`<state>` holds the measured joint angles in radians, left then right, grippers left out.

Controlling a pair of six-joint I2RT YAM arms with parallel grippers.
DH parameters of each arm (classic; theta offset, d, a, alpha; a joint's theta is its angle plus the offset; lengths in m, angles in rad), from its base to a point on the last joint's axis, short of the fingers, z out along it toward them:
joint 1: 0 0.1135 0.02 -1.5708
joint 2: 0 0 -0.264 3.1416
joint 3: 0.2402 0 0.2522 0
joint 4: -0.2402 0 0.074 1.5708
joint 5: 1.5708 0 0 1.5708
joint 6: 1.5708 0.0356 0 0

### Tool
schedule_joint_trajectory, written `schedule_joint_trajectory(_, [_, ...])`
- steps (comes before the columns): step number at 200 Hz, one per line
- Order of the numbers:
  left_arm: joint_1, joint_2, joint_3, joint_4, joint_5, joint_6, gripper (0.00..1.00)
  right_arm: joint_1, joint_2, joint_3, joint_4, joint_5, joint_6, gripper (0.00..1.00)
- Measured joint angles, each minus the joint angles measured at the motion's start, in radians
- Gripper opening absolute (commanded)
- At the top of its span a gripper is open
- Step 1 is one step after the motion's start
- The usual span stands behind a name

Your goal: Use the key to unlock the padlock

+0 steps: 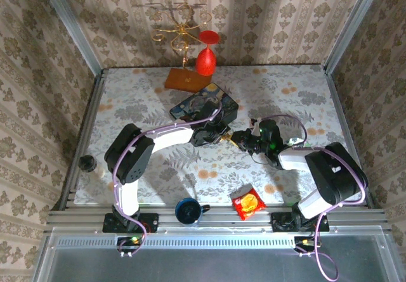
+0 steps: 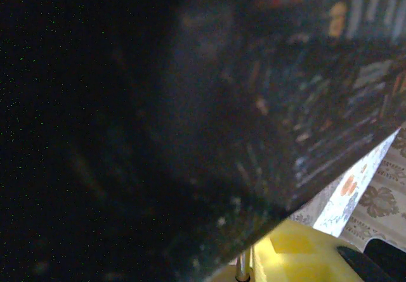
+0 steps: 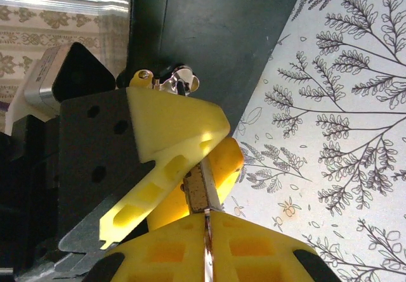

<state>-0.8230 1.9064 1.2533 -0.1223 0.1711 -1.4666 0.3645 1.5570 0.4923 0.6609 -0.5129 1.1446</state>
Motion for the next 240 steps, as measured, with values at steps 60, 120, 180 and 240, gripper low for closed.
schedule_joint_trajectory(60, [0.000,-0.002,-0.013,0.017,-0.018,-0.001,0.00,0.000,0.043,-0.019,0.100,-0.011,0.060,0.08])
schedule_joint_trajectory(120, [0.002,-0.019,-0.036,0.058,-0.038,-0.006,0.00,0.000,0.074,-0.035,0.200,-0.011,0.170,0.00])
schedule_joint_trajectory(180, [0.017,-0.065,-0.100,0.124,-0.109,-0.006,0.00,0.018,0.268,-0.039,0.541,-0.011,0.452,0.00])
schedule_joint_trajectory(240, [0.021,-0.068,-0.115,0.148,-0.136,-0.008,0.00,0.043,0.306,-0.020,0.576,0.029,0.558,0.32])
